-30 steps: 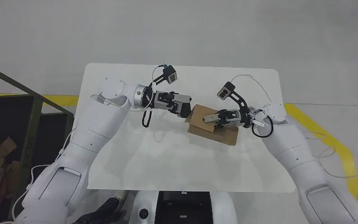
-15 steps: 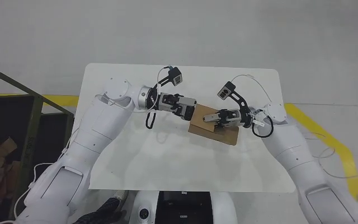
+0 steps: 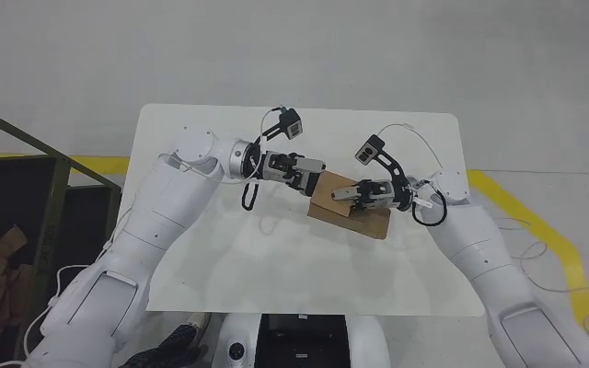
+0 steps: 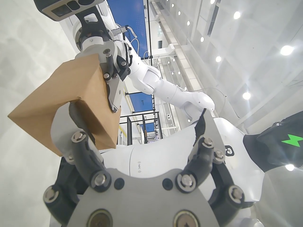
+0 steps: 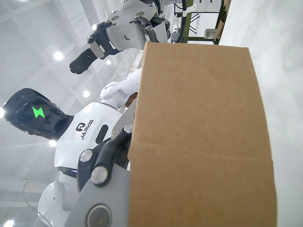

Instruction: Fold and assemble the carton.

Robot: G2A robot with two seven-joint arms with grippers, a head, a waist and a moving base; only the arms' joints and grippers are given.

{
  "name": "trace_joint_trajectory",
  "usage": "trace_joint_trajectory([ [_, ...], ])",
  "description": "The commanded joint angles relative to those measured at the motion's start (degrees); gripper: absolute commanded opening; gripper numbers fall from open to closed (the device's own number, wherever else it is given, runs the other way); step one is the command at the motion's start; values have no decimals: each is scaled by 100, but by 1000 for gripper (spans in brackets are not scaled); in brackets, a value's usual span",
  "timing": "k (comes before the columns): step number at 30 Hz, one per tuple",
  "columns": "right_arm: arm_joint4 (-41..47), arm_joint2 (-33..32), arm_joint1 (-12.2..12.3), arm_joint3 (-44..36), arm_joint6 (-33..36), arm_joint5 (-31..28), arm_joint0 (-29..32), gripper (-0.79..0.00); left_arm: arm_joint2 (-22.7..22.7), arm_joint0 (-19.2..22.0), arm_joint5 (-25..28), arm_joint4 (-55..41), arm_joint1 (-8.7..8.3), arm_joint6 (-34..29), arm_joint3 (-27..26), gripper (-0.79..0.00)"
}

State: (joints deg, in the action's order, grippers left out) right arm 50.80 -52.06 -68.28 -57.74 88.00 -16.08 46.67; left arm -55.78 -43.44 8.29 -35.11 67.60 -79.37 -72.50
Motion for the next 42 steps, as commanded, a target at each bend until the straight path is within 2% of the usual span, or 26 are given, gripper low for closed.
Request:
trace_joint_trajectory([
  [1,14,3,-4,13,0,-5,-2,-785,8,12,6,-6,6,-1,12,0],
  [42,517,262,-35,198,0,-19,-108,-785,189,212,96,-75,139,12,193,0],
])
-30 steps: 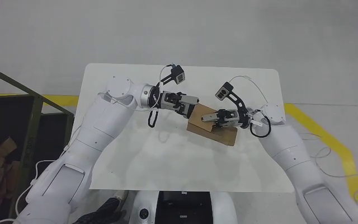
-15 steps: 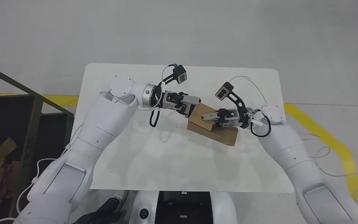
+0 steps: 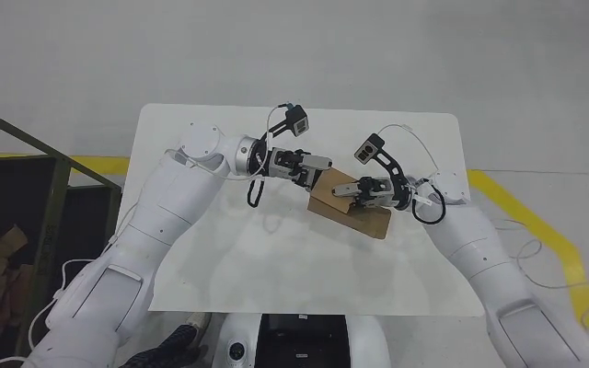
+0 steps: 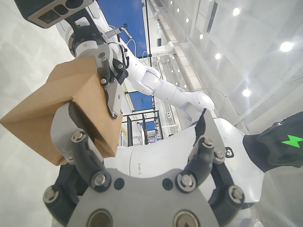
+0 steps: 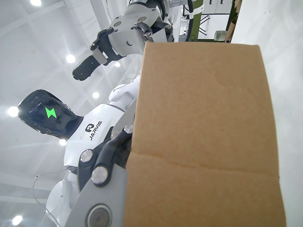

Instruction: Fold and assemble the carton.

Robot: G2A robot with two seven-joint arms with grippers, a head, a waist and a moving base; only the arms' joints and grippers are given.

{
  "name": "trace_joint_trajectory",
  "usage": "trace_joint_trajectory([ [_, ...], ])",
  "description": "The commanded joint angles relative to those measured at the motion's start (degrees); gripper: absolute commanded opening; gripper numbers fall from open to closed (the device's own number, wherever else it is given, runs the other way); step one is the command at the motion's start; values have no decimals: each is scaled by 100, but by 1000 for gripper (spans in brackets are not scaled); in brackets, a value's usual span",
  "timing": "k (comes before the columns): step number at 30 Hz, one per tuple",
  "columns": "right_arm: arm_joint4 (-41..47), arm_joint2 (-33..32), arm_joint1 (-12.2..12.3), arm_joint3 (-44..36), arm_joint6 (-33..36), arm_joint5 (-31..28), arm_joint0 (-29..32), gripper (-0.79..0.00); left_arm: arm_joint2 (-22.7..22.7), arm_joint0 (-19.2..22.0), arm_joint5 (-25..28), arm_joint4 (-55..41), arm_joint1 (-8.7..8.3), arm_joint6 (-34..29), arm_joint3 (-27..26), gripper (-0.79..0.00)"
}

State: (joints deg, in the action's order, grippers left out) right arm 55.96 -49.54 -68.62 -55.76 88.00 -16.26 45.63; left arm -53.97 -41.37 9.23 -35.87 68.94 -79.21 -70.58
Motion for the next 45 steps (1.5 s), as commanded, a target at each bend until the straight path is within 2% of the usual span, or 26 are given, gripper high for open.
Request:
trace_joint_trajectory([
  [1,17,14,-2,2,0,-1,-5,-785,12,10,3,0,7,-5,7,0],
  [12,99,-13,5,110,0,-2,-17,-785,-10,30,18,7,20,-26,68,0],
  [24,25,-152,200,7,0,-2,46,-785,-502,-270,-99,282,-161,14,-113,0],
  [30,82,53,385,-478,0,-2,108,-785,-717,-455,-187,372,-245,33,-362,0],
  [37,254,268,687,-901,0,-3,76,-785,-882,-618,-304,417,-333,-246,-434,0],
  [45,561,674,971,-1283,0,-3,-38,-785,-1013,-719,24,888,-422,-290,-674,0],
])
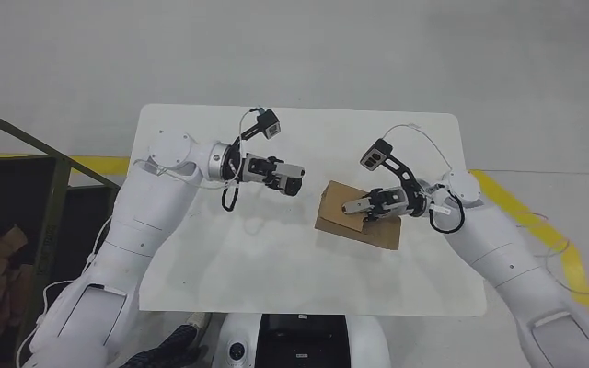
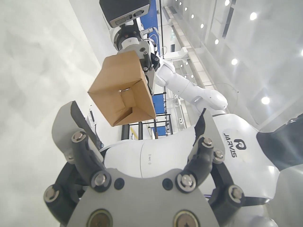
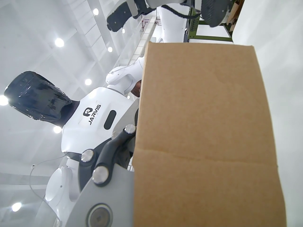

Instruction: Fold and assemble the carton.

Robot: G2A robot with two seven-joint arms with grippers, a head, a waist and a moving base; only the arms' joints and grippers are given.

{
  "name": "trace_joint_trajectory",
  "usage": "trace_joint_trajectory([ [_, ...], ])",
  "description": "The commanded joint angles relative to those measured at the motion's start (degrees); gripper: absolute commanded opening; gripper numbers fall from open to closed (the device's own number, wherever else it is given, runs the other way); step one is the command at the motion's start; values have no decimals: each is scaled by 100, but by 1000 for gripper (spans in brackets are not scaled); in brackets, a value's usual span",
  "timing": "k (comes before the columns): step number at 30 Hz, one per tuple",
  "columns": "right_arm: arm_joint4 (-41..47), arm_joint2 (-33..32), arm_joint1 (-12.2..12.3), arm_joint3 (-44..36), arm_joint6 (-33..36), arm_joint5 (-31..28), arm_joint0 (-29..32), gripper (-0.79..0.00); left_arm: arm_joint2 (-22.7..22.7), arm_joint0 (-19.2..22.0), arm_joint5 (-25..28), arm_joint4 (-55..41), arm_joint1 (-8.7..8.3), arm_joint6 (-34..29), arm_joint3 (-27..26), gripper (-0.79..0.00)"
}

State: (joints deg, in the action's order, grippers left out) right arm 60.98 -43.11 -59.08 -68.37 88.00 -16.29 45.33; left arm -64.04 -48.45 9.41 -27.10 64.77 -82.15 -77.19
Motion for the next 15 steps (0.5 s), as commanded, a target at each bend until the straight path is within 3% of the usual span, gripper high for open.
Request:
trace_joint_trajectory([
  [1,59,31,17,-22,0,0,-8,-785,-7,-11,6,11,-5,4,-12,0],
  [12,59,31,17,-22,0,0,-8,-785,-7,-11,6,11,-5,4,-12,0],
  [14,59,31,17,-22,0,0,-8,-785,-92,120,1091,1029,-52,197,-23,0],
  [15,59,31,17,-22,0,0,-8,-785,-79,109,1226,1106,-52,263,25,0],
])
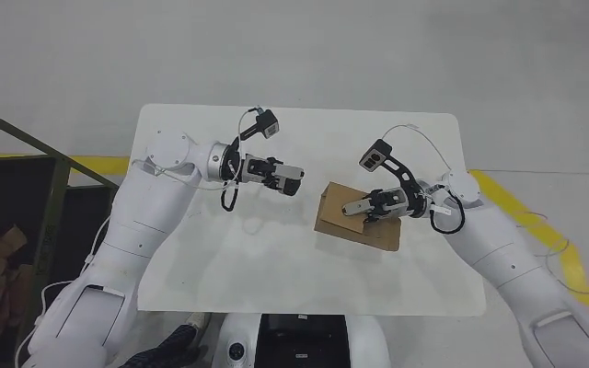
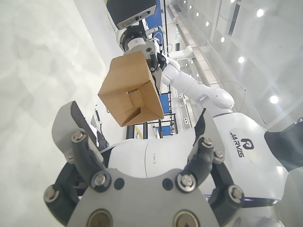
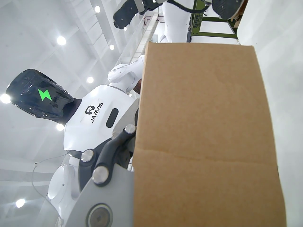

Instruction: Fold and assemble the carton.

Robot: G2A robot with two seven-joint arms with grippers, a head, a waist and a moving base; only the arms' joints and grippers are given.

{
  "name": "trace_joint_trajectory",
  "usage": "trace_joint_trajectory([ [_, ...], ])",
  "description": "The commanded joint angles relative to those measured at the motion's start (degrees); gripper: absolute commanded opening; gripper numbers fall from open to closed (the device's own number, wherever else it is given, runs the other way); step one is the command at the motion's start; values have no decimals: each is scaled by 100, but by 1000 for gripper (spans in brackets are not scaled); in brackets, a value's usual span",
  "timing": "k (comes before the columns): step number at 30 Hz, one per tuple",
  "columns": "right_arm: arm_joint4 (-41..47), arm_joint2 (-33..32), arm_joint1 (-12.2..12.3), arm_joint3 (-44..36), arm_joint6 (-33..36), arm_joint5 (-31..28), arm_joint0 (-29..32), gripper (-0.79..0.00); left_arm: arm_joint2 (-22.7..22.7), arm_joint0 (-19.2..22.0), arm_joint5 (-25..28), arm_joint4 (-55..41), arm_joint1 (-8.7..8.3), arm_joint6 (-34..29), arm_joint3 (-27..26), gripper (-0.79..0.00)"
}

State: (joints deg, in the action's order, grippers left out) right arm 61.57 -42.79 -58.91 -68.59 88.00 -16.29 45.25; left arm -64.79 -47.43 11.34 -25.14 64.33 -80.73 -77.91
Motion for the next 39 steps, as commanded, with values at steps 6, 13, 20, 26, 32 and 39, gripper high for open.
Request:
trace_joint_trajectory([
  [6,0,0,0,0,0,0,0,-785,-4,6,1033,910,-8,121,97,0],
  [13,0,0,0,0,0,0,0,-785,-4,6,1033,910,-8,121,97,0],
  [20,-33,-4,-5,-78,-149,77,62,-785,-14,-64,1133,1008,-9,391,5,0],
  [26,165,-92,-48,-75,0,456,125,-785,-57,-152,2155,1242,-46,932,-139,0],
  [32,420,-6,-126,30,0,739,7,-785,353,-188,3233,2093,-266,2009,-266,0],
  [39,357,138,-197,433,0,845,-284,-785,1092,144,4450,2421,-666,3226,138,0],
])
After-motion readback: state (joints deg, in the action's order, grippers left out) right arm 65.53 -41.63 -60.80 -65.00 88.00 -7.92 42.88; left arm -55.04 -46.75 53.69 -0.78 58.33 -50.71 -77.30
